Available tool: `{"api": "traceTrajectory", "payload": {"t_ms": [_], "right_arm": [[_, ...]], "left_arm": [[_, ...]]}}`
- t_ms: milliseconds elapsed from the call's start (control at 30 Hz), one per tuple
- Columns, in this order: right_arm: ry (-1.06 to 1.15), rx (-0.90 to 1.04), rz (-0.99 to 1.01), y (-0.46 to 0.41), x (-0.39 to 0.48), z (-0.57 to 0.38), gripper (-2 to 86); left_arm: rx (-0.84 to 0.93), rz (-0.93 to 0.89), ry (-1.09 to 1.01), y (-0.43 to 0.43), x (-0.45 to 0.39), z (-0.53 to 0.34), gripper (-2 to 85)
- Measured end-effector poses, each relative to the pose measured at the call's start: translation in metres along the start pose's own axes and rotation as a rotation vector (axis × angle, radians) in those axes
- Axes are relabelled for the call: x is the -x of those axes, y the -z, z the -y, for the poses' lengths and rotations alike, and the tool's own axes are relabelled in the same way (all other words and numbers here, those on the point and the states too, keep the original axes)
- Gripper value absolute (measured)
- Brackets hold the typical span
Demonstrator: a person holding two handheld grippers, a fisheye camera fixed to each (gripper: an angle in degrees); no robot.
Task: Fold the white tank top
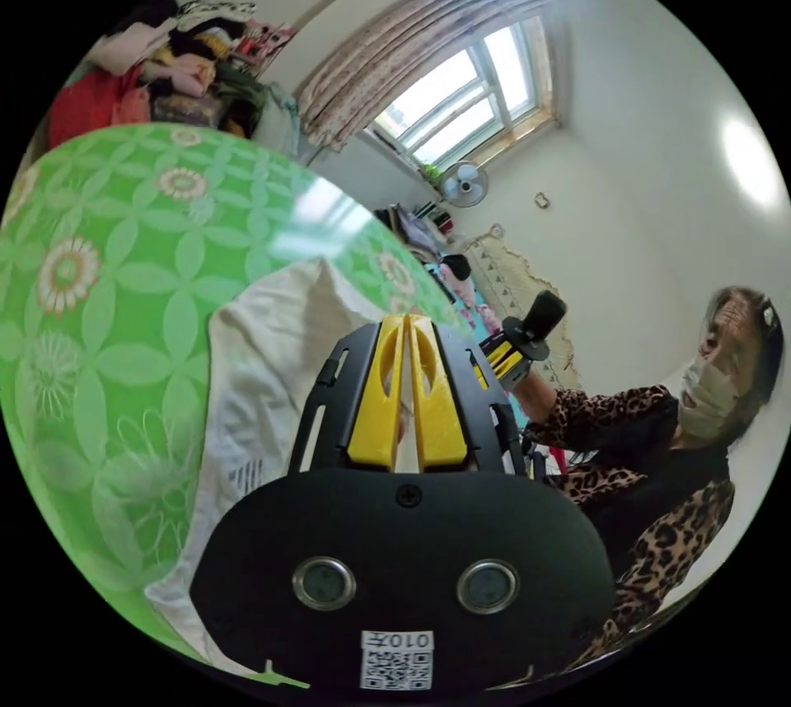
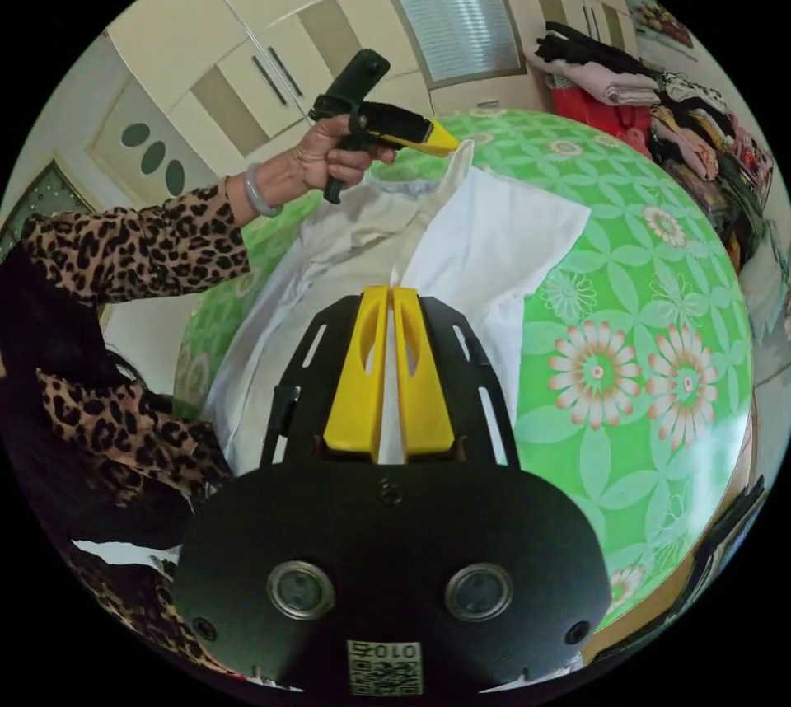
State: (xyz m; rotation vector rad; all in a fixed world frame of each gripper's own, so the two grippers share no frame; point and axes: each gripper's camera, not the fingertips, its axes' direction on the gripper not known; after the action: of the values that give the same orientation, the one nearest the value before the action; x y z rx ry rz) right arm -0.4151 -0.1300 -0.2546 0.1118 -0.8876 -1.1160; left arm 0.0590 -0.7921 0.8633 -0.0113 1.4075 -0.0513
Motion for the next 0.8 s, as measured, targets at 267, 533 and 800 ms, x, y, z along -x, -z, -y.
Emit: {"api": "traceTrajectory", "payload": {"t_ms": [267,533,800], "right_arm": [[-0.053,0.086,0.054,-0.012,-0.006,0.002,2.5],[-0.101,-0.063,0.289,0.017,-0.020,-0.005,3.0],[-0.079,0.069,0.260,-0.002,0.003,-0.008,2.6]], "left_arm": [[0.061,0.044,0.119,0.013,0.020,-0.042,-0.2],[0.074,0.249,0.342,0.028,0.047,-0.081,-0.2],[-0.001,0.283,0.301,0.053,0.033,-0.120,-0.3]]}}
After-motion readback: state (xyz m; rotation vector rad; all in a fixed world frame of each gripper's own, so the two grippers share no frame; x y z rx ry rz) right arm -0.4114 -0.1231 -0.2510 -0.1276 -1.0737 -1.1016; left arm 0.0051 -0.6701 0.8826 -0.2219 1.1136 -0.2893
